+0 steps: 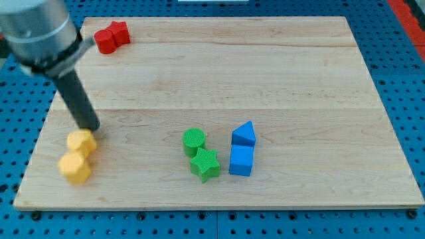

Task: Slide the hexagon at the bottom left corner of the board

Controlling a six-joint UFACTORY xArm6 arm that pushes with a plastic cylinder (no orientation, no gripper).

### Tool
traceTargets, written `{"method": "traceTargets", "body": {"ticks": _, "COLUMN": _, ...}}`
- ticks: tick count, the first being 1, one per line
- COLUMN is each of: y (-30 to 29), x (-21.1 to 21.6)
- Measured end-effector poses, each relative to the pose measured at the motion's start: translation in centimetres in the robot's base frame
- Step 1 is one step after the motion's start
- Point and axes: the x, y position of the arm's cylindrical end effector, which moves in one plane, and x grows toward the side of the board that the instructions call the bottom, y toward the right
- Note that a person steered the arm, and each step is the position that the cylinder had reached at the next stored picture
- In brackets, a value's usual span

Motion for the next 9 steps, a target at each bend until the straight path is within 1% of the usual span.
{"method": "traceTargets", "body": {"ticks": 1, "y": 0.0, "x": -0.9}}
{"method": "traceTargets", "body": {"ticks": 2, "y": 4.6, "x": 2.3}}
{"method": "traceTargets", "body": {"ticks": 3, "y": 10.0, "x": 11.4}}
{"method": "traceTargets", "body": {"ticks": 4, "y": 9.9, "x": 11.4}}
{"method": "traceTargets", "body": {"ticks": 5, "y": 8.0, "x": 11.5}}
{"method": "traceTargets", "body": {"ticks": 6, "y": 4.7, "x": 11.4}}
{"method": "traceTargets", "body": {"ticks": 7, "y": 2.7, "x": 11.5}}
{"method": "traceTargets", "body": {"ticks": 8, "y": 2.3, "x": 11.4}}
{"method": "traceTargets", "body": {"ticks": 9, "y": -0.6, "x": 11.4}}
